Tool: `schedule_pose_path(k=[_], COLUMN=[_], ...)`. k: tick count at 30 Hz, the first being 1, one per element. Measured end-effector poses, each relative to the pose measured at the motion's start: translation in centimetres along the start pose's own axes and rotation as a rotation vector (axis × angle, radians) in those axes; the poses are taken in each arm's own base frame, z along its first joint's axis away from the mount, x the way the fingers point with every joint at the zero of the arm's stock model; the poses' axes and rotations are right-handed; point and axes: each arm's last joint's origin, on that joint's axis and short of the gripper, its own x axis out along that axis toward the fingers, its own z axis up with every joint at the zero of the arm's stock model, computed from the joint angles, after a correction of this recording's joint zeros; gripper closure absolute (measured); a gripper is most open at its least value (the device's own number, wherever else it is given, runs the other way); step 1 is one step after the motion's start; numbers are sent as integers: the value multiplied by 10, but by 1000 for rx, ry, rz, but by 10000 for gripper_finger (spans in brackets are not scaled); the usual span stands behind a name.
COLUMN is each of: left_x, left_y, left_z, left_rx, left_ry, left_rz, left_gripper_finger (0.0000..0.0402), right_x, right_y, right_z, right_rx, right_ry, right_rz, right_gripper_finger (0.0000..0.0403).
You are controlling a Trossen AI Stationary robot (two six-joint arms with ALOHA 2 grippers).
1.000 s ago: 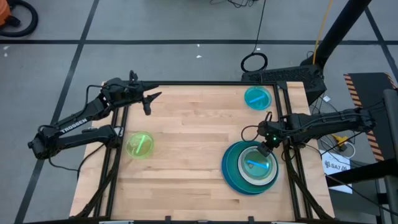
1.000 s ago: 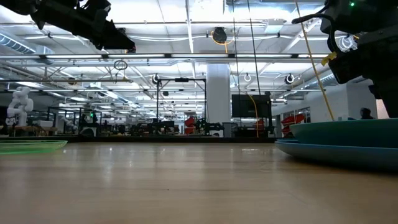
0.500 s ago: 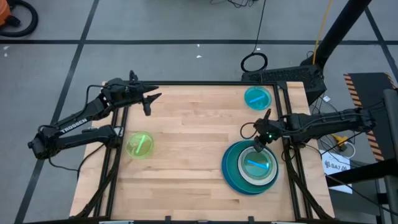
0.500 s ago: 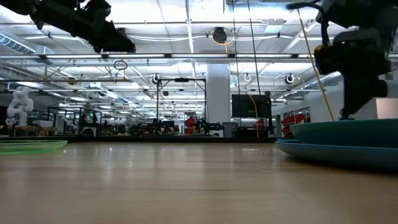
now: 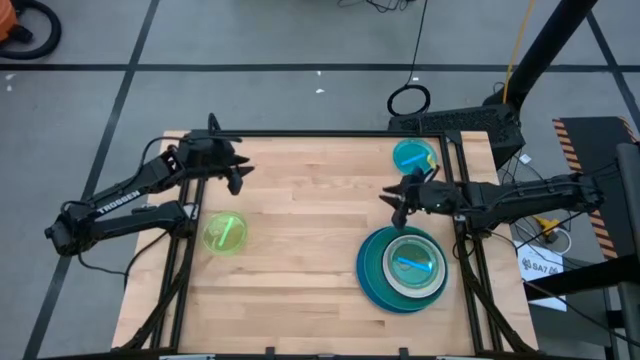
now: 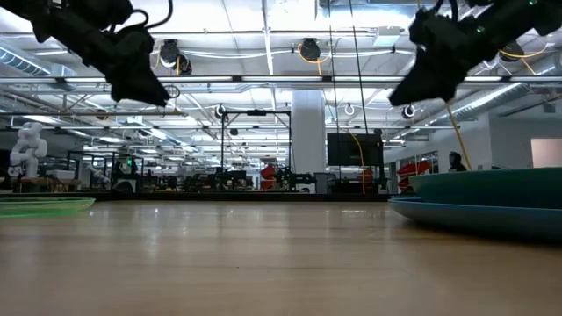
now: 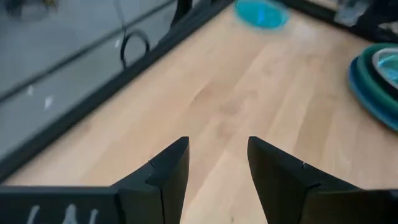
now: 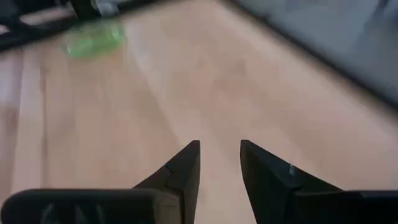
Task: Stack plastic plates
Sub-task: Stack the light green plate on top of the light blue plate
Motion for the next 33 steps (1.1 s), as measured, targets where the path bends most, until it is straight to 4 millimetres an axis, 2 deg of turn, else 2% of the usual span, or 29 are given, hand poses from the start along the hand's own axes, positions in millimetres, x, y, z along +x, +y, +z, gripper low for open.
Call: schedule_pose_path(k=[6, 10, 16, 24, 33], left_x=[1, 1, 7, 24, 55], left_y=[-4, -10, -20, -28, -46], left_z=[-9, -12, -19, -40, -64], left_rx=[-94, -132, -167, -137, -14], left_ry=[91, 121, 206, 487, 807], left_rz=[52, 31, 9, 12, -188], left_gripper_finger=[231, 231, 231, 231, 232], right_x=[-3, -5, -4, -3, -3], right_y=[6, 9, 9, 9, 9], right_z=[23, 31, 30, 30, 29], right_rx=[-198, -272, -327, -331, -328], right_ry=[-234, -323, -315, -307, -307], right_rz=[18, 19, 10, 9, 9], right_gripper_finger=[296, 296, 296, 296, 296])
